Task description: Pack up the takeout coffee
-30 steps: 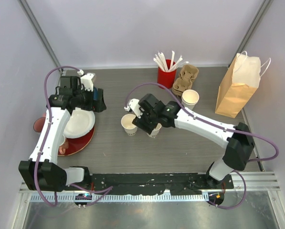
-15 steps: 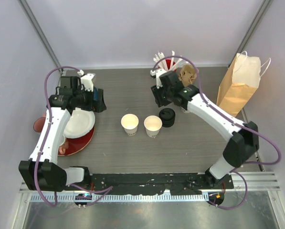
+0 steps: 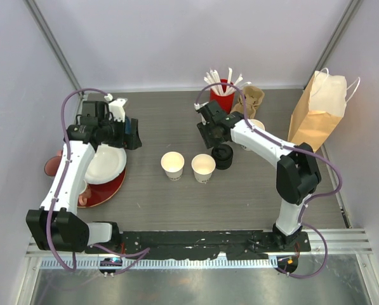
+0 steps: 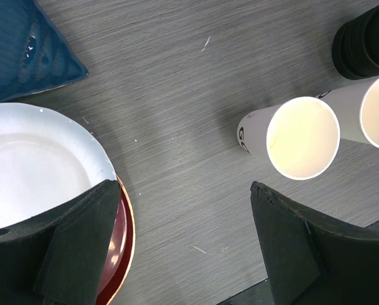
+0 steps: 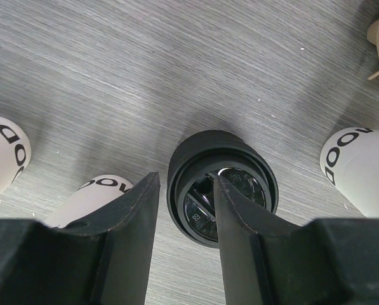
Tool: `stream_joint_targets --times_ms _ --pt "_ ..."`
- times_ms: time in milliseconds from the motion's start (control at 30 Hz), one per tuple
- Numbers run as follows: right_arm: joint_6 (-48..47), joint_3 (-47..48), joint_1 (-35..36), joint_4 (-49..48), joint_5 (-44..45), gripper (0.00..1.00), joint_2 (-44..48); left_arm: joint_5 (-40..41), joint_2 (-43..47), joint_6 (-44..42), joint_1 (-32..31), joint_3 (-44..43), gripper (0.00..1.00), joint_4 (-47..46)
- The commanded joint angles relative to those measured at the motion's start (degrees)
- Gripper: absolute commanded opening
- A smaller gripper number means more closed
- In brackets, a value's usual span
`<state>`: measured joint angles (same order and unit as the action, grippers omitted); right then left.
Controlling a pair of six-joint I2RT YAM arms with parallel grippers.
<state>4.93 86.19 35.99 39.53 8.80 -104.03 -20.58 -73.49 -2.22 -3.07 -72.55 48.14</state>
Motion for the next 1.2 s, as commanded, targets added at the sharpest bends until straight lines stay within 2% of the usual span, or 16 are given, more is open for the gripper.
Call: stream_joint_targets --times_ms 0,367,567,1167 --pt "1.2 2.8 0.0 1.2 3.5 0.45 -1.1 0.2 0.3 -0.8 0.2 -0.4 0.88 0.1" --pt "1.2 4.0 0.0 2.0 1.9 0.44 -5.2 0.7 -0.1 -0.8 0.2 -0.6 0.88 0.2" --pt "0.7 3.5 0.0 2.9 3.2 0.33 -5.7 0.6 -0.4 -0.9 0.2 -0.4 0.88 0.1" --pt "-1.5 -0.2 4.4 6.1 10.6 0.33 0.5 0.1 -0.8 -0.8 0.2 -1.1 0.88 0.3"
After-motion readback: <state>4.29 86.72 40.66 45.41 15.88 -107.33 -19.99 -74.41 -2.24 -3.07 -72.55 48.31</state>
